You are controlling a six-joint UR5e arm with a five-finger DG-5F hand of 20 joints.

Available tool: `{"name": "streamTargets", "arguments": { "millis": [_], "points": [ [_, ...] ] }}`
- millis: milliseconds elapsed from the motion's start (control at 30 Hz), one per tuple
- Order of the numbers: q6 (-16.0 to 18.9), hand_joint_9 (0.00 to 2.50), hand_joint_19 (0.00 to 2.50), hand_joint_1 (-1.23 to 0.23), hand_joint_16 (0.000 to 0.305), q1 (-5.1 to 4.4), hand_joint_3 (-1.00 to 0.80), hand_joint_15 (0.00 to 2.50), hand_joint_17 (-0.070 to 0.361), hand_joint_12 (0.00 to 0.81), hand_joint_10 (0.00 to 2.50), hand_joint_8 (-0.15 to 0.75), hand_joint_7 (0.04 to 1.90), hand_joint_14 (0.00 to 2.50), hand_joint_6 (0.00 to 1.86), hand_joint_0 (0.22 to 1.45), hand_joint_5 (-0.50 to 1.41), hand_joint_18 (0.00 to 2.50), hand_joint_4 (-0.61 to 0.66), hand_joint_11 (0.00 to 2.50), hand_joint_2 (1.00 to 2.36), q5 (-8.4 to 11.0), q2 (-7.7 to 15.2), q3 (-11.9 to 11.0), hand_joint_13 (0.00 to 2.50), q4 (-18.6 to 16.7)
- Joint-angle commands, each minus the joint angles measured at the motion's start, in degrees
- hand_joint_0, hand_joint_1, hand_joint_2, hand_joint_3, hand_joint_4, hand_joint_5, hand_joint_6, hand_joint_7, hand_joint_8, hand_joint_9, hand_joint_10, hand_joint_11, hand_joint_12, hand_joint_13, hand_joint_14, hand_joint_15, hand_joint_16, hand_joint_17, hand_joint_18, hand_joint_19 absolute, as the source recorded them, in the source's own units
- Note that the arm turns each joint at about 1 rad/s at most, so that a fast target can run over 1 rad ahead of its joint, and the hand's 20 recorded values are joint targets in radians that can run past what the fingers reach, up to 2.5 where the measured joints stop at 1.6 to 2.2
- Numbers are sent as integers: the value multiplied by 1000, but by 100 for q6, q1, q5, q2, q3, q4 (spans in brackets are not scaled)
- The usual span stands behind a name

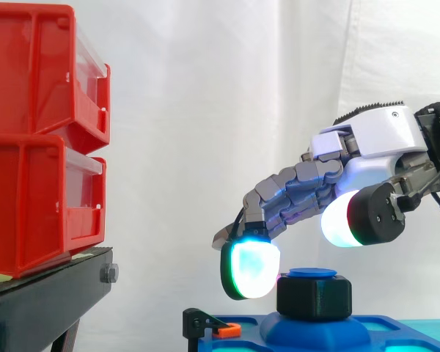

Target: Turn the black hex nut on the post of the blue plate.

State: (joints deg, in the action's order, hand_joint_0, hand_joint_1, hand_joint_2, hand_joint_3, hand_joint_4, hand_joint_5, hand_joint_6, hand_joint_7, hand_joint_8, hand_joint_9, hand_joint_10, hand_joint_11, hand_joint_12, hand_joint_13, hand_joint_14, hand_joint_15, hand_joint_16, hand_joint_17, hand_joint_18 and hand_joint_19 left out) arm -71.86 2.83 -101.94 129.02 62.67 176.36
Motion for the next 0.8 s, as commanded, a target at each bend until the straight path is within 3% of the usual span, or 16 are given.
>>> {"name": "streamTargets", "arguments": {
  "millis": [0, 233, 367, 667, 767],
  "points": [
    [-4, 227, 143, -406, 64, 42, -500, 0, 143, 387, 0, 259, 1050, 0, 502, 443, -190, 0, 223, 0, 1000, -72, 0, 0, 68, -49],
    [-39, 224, 141, -407, 63, 121, -500, 0, 142, 385, 2, 258, 1047, 0, 502, 445, -190, 0, 221, 0, 1000, -221, 0, 0, 69, -111],
    [-30, 225, 141, -408, 63, 121, -500, 0, 142, 386, 0, 257, 1047, 1, 502, 444, -190, 0, 219, 0, 1000, -221, -8, -9, 69, -129],
    [-30, 226, 148, -408, 63, -11, -500, 0, 142, 386, 0, 257, 1037, 0, 502, 445, -191, 0, 219, 0, 1000, -151, 0, -70, 75, -366],
    [-21, 228, 154, -409, 63, -99, -500, 0, 142, 386, 1, 257, 1035, 1, 502, 445, -192, 0, 219, 0, 1000, -37, 0, -70, 75, -383]
  ]
}}
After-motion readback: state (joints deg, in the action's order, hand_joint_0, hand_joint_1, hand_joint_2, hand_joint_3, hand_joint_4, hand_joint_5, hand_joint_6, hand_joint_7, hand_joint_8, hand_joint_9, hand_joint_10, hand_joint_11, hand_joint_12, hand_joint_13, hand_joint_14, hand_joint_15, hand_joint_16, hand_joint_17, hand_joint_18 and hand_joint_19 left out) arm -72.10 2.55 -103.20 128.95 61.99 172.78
